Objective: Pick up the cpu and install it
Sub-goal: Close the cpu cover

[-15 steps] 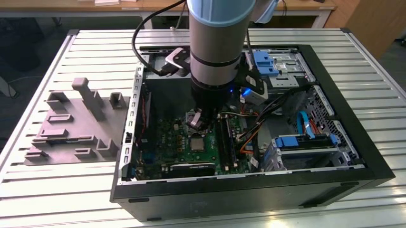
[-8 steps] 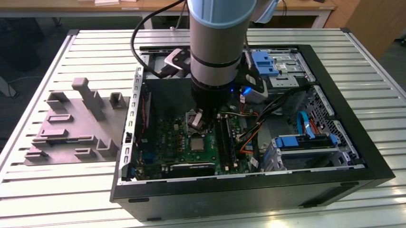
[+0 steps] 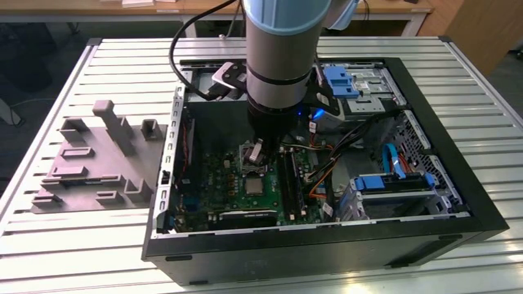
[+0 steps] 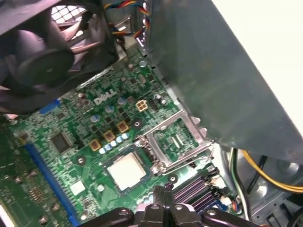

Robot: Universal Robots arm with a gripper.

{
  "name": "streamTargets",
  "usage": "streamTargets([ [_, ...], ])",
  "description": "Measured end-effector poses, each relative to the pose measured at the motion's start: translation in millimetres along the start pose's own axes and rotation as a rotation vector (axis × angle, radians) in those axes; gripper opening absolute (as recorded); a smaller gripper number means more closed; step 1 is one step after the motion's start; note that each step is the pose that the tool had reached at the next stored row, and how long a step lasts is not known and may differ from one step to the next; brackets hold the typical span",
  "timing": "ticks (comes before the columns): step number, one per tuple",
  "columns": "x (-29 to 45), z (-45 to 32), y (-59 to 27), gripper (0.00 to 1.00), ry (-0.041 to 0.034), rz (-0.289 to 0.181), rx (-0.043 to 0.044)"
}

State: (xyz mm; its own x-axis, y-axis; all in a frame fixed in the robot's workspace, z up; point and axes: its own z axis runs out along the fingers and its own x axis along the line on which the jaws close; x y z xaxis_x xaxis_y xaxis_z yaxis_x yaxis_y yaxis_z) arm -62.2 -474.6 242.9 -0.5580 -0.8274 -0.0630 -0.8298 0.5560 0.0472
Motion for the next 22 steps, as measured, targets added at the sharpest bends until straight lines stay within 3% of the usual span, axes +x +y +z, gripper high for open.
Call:
streamTargets([
  [4,-2.6,1.9,-0.7,0.11,-0.0320,-0.001,-0.0214],
  [6,-3.1,3.4,-1.3,0.11,-0.0429,-0.002,-0.0287],
  [10,-3.7,8.4,-1.8,0.11,-0.0438,-0.002,-0.0294],
  [17,-3.7,8.6,-1.9,0.11,-0.0438,-0.002,-0.0295],
  [22,-3.5,13.1,-2.1,0.11,-0.0439,-0.002,-0.0295],
])
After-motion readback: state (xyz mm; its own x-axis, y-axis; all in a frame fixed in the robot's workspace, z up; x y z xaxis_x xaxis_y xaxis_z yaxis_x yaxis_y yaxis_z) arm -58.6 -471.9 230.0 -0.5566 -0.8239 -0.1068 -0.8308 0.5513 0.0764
